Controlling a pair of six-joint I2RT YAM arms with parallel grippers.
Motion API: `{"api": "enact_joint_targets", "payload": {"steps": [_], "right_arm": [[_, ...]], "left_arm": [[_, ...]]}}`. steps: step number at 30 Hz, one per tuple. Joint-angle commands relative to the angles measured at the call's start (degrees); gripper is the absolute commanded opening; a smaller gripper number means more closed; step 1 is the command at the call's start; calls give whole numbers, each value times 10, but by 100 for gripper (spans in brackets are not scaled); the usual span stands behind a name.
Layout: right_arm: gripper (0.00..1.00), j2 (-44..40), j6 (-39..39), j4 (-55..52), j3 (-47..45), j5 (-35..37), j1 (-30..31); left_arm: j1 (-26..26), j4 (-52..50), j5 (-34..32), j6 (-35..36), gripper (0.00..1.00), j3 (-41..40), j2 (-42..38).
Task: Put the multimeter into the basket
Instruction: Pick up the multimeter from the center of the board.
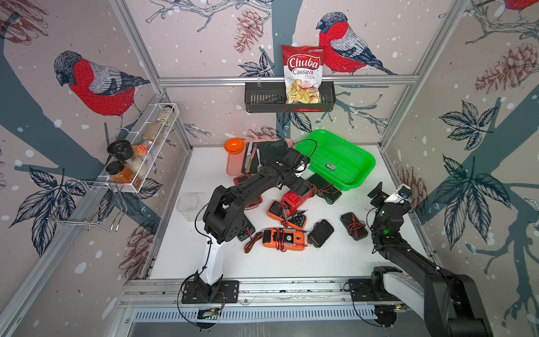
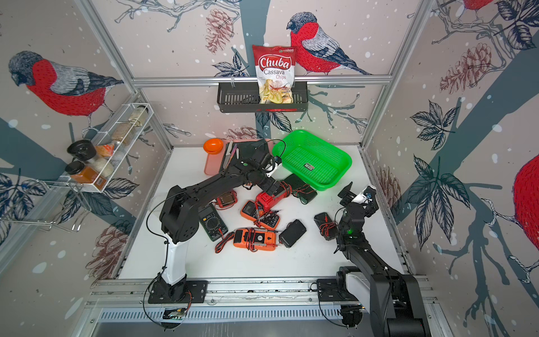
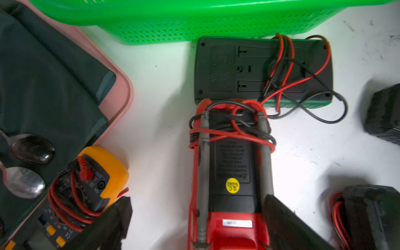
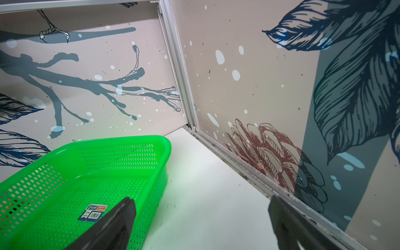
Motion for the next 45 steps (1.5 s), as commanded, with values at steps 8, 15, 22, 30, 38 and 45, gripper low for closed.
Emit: {"api": "enact_joint_targets", "payload": {"steps": [8,15,22,30,38,45], "right_arm": [[100,4,0,0,6,-2,5],[100,3,-2,-1,6,-1,7],[100,3,-9,-4,9,-1,13],[100,-22,12,-84,44,-18,30],[95,-83,147,-297,148,-265,44],[95,-24,226,-262,206,-404,138]], "left_arm": [[-10,-57,-14,2,98,-1,41],[-11,-62,-29,9,98,1,68],[-11,-62,-33,14,62,5,90],[-11,0,-44,6,7,-27,18],[-10,105,-54,-10,0,-85,-68],[-10,209,-44,-23,0,-147,-127]]}}
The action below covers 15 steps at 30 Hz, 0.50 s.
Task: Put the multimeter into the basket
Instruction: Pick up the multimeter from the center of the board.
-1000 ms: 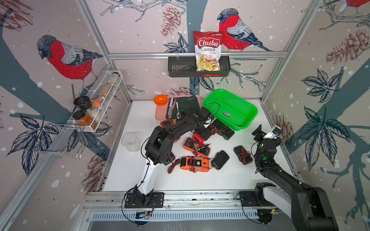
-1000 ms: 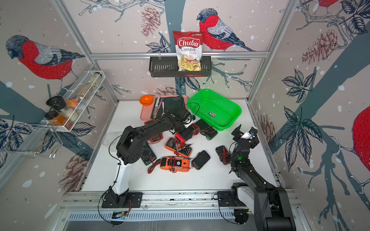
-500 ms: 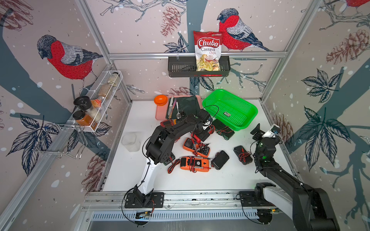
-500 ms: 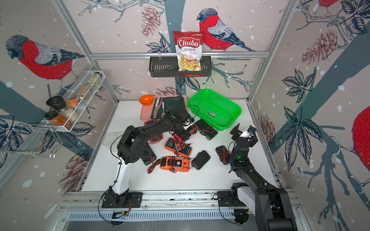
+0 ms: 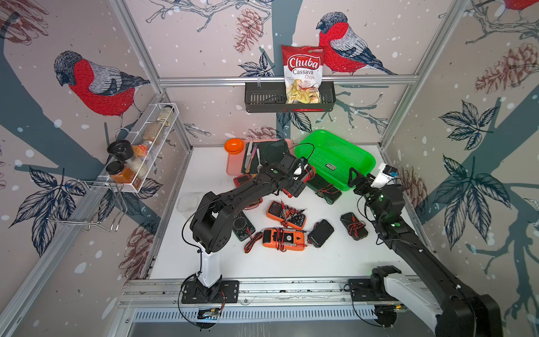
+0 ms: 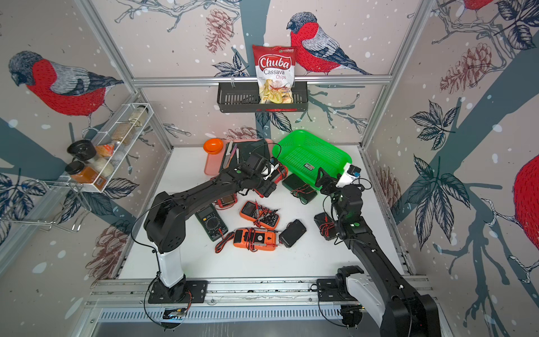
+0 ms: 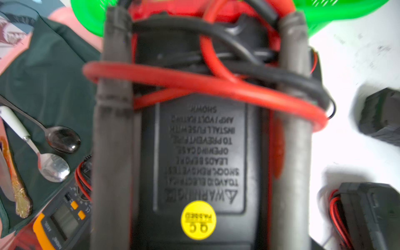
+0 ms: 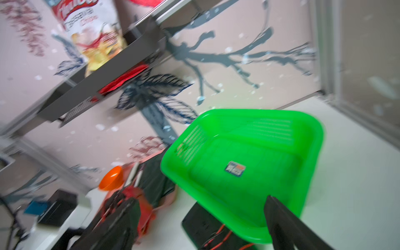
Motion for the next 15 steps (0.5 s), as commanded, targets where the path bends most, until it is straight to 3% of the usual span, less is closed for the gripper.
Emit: {"api": "enact_joint_targets", "payload": {"steps": [1,6,15], "right_arm": [[95,42,58,9,30,-101,37],[89,133,120,81,70,-181,77],[86,235,194,178,102,-223,122]], "left_arm": [[0,112,10,-13,0,-24,-32],[0,167,26,-13,0,-68,-70],[6,197,33,-15,0,-96,-87]]}}
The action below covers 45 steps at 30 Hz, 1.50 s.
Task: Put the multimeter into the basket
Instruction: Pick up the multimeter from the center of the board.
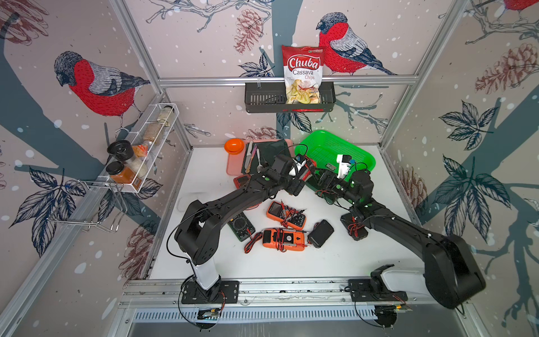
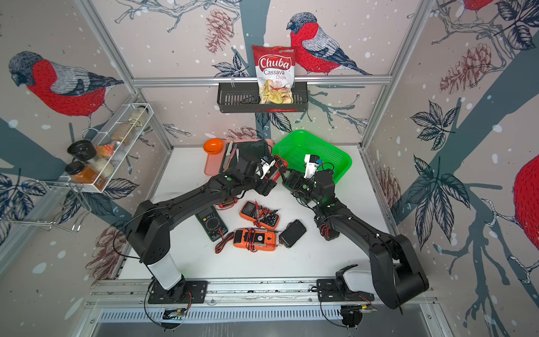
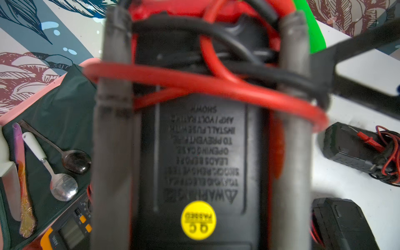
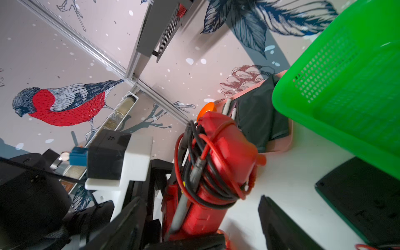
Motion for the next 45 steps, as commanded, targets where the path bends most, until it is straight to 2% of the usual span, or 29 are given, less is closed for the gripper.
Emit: {"api": "enact_joint_targets", "payload": {"steps": [1,9,13,21,23,24,25,27,28,29,31,37,45], "right_arm": [[86,24,43,70,8,-27,10],[81,77,89,118,-1,-23,20],[78,98,99,147,5,-40,20],[68,134,114,179,22,-43,23],[59,138,116,186,22,-38,22],[54,138,115,187,22,-35,22],[46,137,114,185,22,-31,20],[27,135,115,182,23,-26,13],[17,134,116,180,23,-25,8],[9,131,117,178,24,-24,2],[0,127,114,165,31,-25,-11],[0,120,67,95,89,-16,-63],[0,196,28,48,215,15,-145]], "left_arm": [[3,78,15,-2,0,-3,-11],[6,100,17,-8,0,-9,-19],[6,100,43,2,0,-8,-18],[6,89,90,27,0,-12,-15],[6,93,96,30,1,-18,-21],[6,96,95,30,5,-22,-23],[6,99,90,28,15,-26,-27],[6,100,82,27,48,-29,-34],[6,101,78,26,68,-30,-38],[6,104,76,24,95,-35,-44],[6,115,78,18,98,-45,-61],[6,183,77,-16,98,-112,-150],[15,245,-55,-67,98,-204,-232]]}}
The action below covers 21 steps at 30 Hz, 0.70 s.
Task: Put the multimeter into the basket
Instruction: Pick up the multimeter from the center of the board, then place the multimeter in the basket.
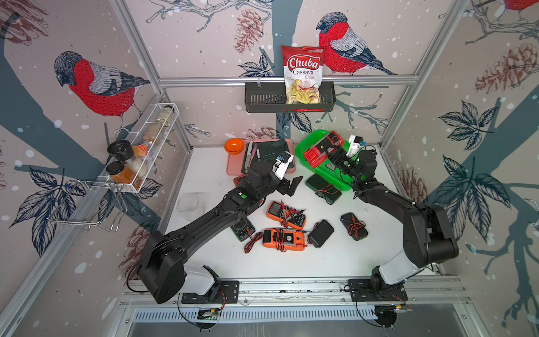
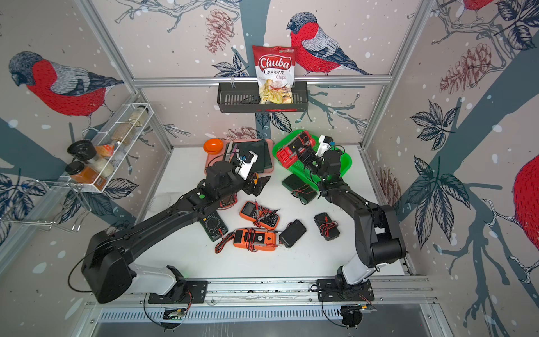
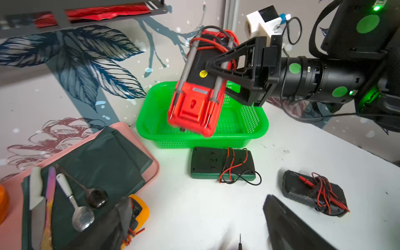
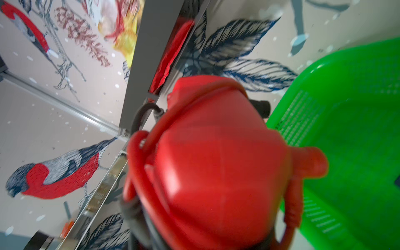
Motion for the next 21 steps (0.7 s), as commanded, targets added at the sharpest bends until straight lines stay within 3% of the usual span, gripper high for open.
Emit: {"api": "enact_joint_targets", "payload": {"steps": [1,8,14,21], "right_arm": [[0,44,-36,0,58,29,-22],[0,213,-50,-13,210,36,-47],[0,335,-40,-40,324,0,-43],[0,405,-59,-119,399,-30,-36]], "left_arm": [[11,43,-80,-44,98,-22,-16],[71,41,-64,-146,98,-74,-15],[86,43,-71,-171,98,-90,-2],[104,50,-66,-200,98,-94,26]]}}
